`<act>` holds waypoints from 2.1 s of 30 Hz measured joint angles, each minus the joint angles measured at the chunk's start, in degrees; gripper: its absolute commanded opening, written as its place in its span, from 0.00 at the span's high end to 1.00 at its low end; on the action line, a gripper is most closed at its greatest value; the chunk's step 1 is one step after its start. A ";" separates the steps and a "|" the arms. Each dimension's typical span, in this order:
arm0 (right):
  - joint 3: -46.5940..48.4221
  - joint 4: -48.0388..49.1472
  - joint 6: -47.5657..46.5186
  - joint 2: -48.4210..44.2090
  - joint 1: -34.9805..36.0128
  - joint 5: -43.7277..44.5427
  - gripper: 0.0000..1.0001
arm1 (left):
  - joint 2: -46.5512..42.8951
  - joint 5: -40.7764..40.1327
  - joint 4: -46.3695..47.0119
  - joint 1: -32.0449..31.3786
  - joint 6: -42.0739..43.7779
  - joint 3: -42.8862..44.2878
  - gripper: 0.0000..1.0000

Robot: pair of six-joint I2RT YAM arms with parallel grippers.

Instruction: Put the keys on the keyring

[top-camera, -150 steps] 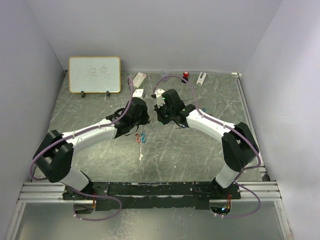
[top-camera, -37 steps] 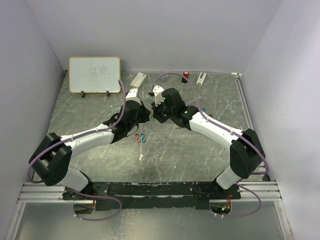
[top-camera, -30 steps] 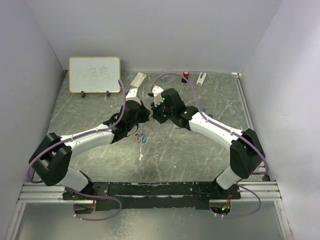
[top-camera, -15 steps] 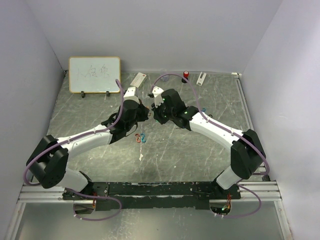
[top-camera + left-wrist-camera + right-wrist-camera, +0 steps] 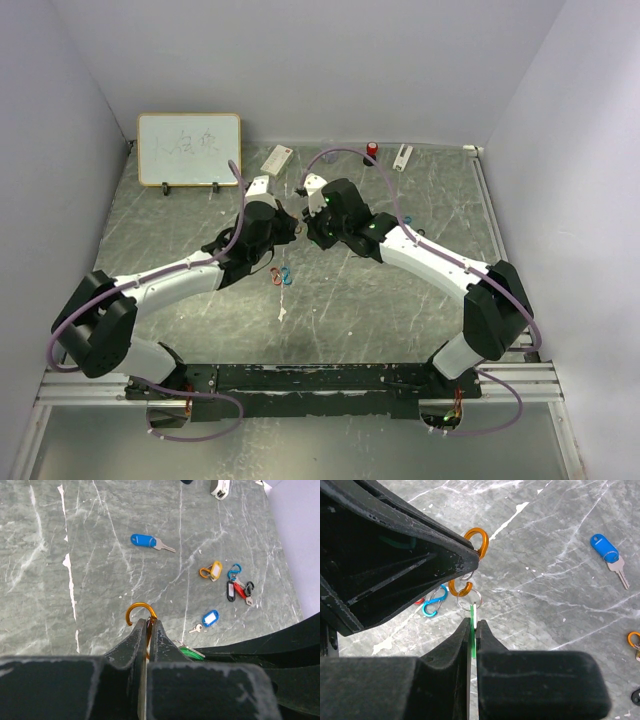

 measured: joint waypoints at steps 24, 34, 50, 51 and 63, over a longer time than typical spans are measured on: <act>0.48 -5.20 0.00 -1.60 0.09 2.95 1.00 | -1.01 -1.66 -1.68 3.08 -1.86 -1.25 0.33; 1.09 -5.75 0.02 -2.03 0.09 4.39 1.00 | -5.05 -3.80 -3.26 3.72 -2.32 -3.43 0.01; -0.76 -4.04 7.34 -1.20 -13.77 8.96 1.00 | -6.40 -3.91 -4.26 3.87 -2.45 -3.61 0.01; -1.62 -3.61 7.80 -1.22 -15.32 8.90 1.00 | -6.40 -3.72 -4.20 3.87 -2.45 -3.74 0.01; -12.70 2.34 12.52 -2.69 -31.91 5.09 1.00 | -3.21 -0.22 -3.58 3.87 -2.45 -3.91 0.03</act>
